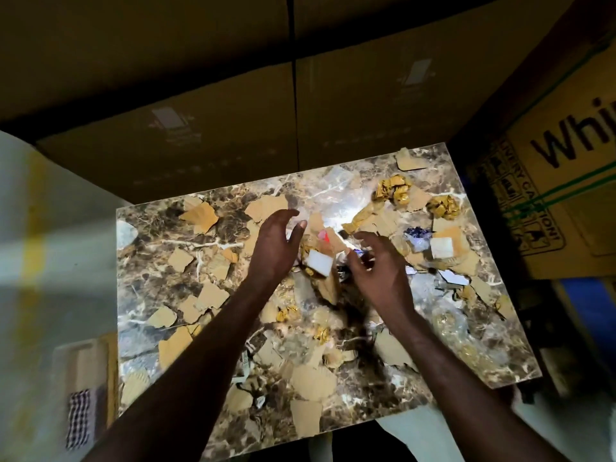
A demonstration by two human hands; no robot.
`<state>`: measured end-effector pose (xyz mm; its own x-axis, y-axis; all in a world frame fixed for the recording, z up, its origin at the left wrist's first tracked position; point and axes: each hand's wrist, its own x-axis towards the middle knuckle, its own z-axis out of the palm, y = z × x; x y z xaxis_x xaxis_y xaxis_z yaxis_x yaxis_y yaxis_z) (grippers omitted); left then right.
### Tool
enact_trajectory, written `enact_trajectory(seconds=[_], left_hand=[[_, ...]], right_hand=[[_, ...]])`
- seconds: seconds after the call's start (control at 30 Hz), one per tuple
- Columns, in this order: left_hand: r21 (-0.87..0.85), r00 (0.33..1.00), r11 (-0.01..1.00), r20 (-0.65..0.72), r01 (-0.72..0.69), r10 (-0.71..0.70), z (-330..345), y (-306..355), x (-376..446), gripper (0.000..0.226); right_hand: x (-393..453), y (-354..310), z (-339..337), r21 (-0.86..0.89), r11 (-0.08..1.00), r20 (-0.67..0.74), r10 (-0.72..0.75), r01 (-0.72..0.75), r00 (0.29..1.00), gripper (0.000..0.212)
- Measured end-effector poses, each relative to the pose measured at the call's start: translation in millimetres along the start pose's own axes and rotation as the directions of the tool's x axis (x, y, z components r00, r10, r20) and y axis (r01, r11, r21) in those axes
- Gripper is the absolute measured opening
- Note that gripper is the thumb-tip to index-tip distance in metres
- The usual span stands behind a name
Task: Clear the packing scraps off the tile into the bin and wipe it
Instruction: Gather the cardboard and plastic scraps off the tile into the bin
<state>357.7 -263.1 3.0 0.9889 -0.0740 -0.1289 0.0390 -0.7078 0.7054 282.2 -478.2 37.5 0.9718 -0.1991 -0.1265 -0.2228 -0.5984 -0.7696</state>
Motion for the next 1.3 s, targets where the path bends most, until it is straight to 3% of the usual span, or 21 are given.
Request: enact_trajectory(seconds=[0.23, 0.37, 0.57, 0.7, 0.8, 0.9, 1.03, 1.2, 1.3], left_hand=[[0.009, 0.988, 0.994, 0.108, -0.109, 0.107, 36.0, 67.5, 62.7, 0.039], [0.07, 0.963, 0.992, 0.254, -0.109, 0.088, 66.3, 94.6, 92.4, 0.037], [0.158, 0.928, 0.974, 0.358, -0.164, 0.098, 111.0, 117.2, 132.5, 0.061], [0.124, 0.916, 0.99, 0.401, -0.071, 0.016, 135.0, 117.4, 150.5, 0.075], [0.104, 0.916, 0.993, 0.402, -0.059, 0.012, 146.6, 114.7, 155.8, 0.049], [0.028, 0.934, 0.999, 0.355, 0.019, -0.028, 152.7, 111.8, 154.1, 0.026], [-0.126, 0.915, 0.962, 0.36, 0.242, -0.184, 144.7, 112.1, 147.3, 0.028], [-0.214, 0.931, 0.958, 0.349, 0.194, -0.11, 97.2, 121.9, 138.7, 0.035], [-0.183, 0.936, 0.979, 0.351, 0.086, -0.017, 51.9, 130.2, 118.0, 0.042]], right_hand=[[85.4, 50.5, -48.7, -0.143, 0.987, -0.111, 0.056, -0.072, 0.992, 0.033], [129.8, 75.6, -61.8, -0.212, 0.971, -0.111, 0.09, -0.113, 0.99, 0.038], [161.4, 93.0, -70.3, -0.238, 0.958, -0.119, 0.133, -0.158, 0.984, 0.046], [169.4, 97.1, -56.1, -0.227, 0.963, -0.029, 0.146, -0.148, 0.989, 0.065], [175.1, 99.3, -43.7, -0.225, 0.963, 0.015, 0.153, -0.145, 0.988, 0.075], [179.1, 101.6, -32.5, -0.181, 0.972, -0.005, 0.155, -0.153, 0.988, 0.063], [178.9, 99.8, -25.4, -0.045, 0.98, -0.026, 0.195, -0.196, 0.981, 0.045], [165.9, 71.0, -43.7, 0.065, 0.983, -0.034, 0.173, -0.17, 0.984, 0.045], [137.1, 38.6, -56.1, 0.165, 0.976, -0.014, 0.145, -0.141, 0.989, 0.042]])
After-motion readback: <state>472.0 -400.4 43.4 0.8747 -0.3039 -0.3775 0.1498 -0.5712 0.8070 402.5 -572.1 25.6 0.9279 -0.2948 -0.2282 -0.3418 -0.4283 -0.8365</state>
